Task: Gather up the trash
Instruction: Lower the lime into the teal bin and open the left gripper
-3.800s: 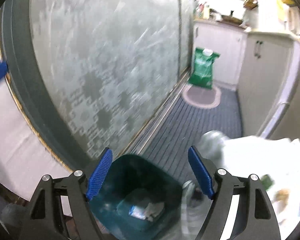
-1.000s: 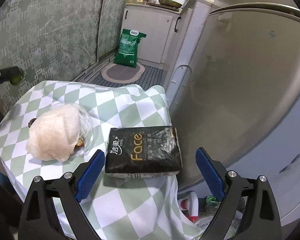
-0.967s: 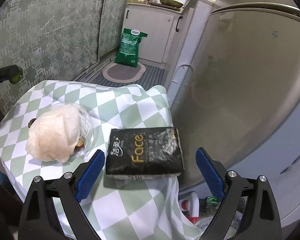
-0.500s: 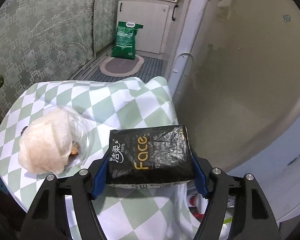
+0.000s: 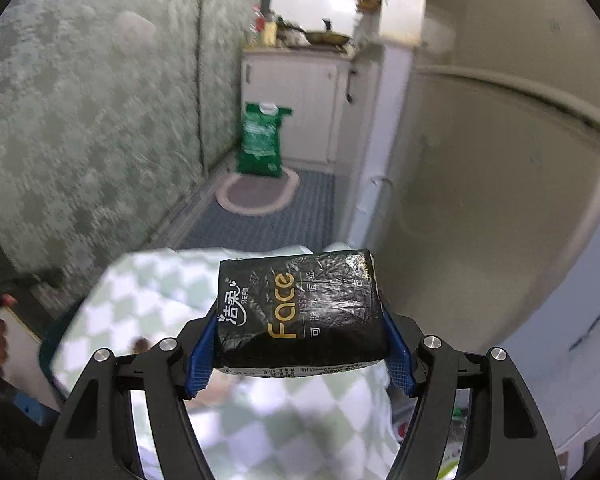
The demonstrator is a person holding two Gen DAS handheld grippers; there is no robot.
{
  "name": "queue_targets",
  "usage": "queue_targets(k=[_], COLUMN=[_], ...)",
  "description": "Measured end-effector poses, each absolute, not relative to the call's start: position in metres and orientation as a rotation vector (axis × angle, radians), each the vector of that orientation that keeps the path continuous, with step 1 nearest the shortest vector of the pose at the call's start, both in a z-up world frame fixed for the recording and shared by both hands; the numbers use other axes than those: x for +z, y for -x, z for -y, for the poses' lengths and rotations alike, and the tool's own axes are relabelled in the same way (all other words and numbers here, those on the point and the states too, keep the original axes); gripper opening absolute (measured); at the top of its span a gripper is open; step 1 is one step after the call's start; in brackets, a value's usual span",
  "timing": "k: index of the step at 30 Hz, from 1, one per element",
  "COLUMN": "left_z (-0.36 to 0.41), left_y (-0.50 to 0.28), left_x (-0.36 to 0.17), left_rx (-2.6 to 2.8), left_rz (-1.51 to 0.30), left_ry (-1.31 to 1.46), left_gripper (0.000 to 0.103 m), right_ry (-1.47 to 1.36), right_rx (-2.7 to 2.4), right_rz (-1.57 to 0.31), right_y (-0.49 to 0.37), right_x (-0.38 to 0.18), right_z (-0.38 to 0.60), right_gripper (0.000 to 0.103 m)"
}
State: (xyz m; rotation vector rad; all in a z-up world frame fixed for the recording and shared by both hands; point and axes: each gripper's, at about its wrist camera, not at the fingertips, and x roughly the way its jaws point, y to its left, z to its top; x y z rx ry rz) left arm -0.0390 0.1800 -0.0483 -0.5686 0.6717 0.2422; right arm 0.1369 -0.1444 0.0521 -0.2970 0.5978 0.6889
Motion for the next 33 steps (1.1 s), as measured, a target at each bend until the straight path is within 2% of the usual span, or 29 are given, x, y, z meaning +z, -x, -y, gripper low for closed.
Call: queue_targets(k=[10,24,26,27,28,29,33], left_z=[-0.188,-0.196,-0.196,-0.194,-0.194,-0.194,-0.196], left_y=[0.047,0.051,0.052,0.052,0.052,0.052,0.053], left_x=[-0.087,-0.135,-0.139,-0.14,-0.141,-0.142,-0.137], left_rx=[0.294,0.325,0.331,0.334,0.336,0.334,0.344], left_rz=[-0.824,-1.039,-1.055,-1.058,-1.06,-1.062,-1.037], left_ry=[0.502,0.435,0.427,0.421,0.415,0.414,0.399], left_gripper=[0.024,0.025,0.03,0.037,0.049,0.053,0.055], right_ry=[0.271,0.297,0.308,0.315,0.324,0.331,0.378], right_rx=[0.817,0.96,0.987,0.998,1.011,1.019,1.054], right_rz=[-0.507,-0.514,-0.521,-0.524,-0.529,-0.532,-0.562], right_y=[-0.098,-0.058,-0.05,-0.047,-0.042,-0.04,-0.024], right_x=[0.091,0.091,0.088,0.087,0.084,0.083,0.069], right_z=[0.112,0.052,0.041,0.036,0.029,0.025,0.003], right_gripper=[0.071,0.071,0.071,0.071,0.071,0.071,0.071])
